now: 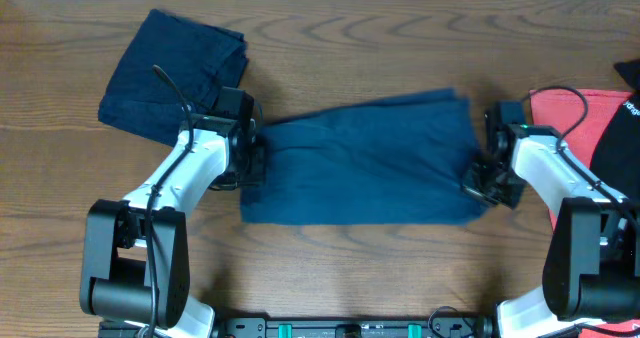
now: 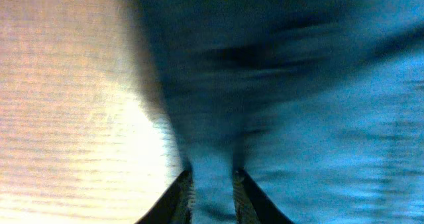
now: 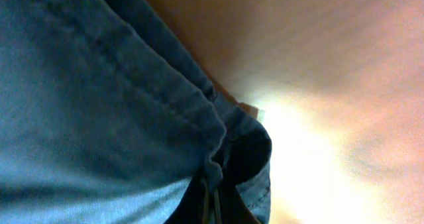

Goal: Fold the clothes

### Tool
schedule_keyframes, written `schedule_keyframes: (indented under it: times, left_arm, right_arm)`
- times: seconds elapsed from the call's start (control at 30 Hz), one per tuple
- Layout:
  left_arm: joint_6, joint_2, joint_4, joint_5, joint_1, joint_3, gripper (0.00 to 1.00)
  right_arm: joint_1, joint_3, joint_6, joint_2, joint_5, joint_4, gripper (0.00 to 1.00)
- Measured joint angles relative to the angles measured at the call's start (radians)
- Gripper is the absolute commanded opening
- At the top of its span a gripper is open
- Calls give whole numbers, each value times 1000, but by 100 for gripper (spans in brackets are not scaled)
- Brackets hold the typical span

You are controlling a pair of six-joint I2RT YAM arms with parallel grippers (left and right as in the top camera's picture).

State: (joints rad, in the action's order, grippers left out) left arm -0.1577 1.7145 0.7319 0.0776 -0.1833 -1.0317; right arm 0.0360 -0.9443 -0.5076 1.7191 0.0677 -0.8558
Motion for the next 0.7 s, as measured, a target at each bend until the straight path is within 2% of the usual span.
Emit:
schedule_keyframes:
  times: [0.07, 0.2, 0.33, 0.43, 0.47, 0.6, 0.7]
  left_arm:
    - [1, 0, 2, -14, 0, 0, 19]
    - [1, 0, 0, -21, 0, 0, 19]
    - [1, 0, 4, 35, 0, -1, 19]
    - [2, -10, 5, 108, 0, -4, 19]
    - [4, -21, 5, 140, 0, -6, 15]
    - [13, -87, -6, 241, -3, -14, 11]
    - [22, -141, -47, 280, -19, -18, 9]
  right_arm:
    - [37, 3, -13, 0, 47, -39, 3]
    - [83, 4, 18, -17, 63, -65, 35]
    - [83, 5, 98, -94, 6, -50, 38]
    - [84, 6, 159, -210, -84, 6, 35]
    - [84, 6, 182, -259, -122, 34, 31]
    - [83, 5, 227, -410, -240, 124, 10]
    - [82, 4, 221, -459, -294, 159, 3]
